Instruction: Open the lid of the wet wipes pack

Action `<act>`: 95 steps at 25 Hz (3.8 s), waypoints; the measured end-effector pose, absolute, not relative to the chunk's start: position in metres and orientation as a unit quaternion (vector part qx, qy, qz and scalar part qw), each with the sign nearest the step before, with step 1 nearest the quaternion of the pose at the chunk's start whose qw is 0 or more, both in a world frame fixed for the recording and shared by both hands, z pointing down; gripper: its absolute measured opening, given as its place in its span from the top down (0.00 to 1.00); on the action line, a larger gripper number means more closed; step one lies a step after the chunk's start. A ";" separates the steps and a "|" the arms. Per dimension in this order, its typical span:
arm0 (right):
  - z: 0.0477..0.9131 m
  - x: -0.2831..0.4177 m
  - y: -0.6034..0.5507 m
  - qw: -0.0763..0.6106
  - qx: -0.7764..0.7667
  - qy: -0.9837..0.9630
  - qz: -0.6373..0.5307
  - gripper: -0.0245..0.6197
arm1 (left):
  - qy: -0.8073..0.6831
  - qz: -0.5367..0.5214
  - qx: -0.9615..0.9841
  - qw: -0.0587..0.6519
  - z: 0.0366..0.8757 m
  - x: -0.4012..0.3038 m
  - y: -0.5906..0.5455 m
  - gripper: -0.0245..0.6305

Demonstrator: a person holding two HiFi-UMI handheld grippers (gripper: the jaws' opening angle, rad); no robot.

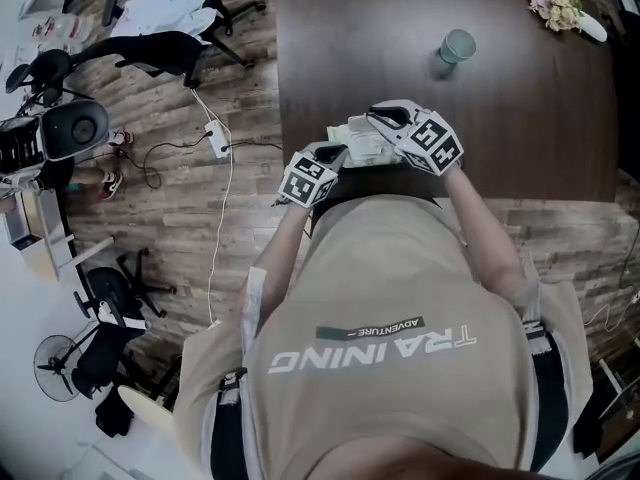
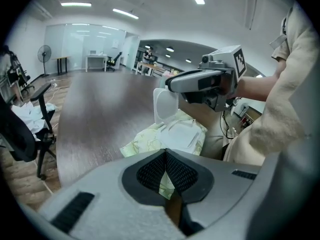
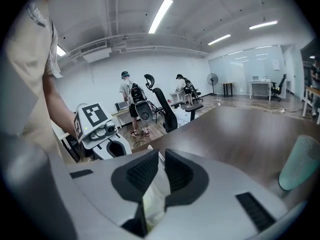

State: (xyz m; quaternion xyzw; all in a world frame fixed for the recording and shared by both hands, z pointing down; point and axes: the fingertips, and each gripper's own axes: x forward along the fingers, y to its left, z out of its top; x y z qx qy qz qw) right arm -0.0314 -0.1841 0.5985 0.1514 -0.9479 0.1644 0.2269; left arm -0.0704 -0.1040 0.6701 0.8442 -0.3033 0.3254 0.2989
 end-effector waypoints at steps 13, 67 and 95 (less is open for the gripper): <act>0.622 -0.045 -0.206 0.254 0.139 -0.944 0.160 0.89 | -0.307 0.349 0.834 0.296 0.671 -0.073 -0.103 0.95; 0.517 0.019 -0.172 0.203 0.213 -0.948 0.119 0.94 | -0.405 0.179 0.882 0.163 0.500 -0.057 -0.154 0.95; 0.304 0.050 -0.201 0.003 0.380 -0.920 -0.094 0.94 | -0.483 0.048 0.872 -0.065 0.284 -0.084 -0.180 0.95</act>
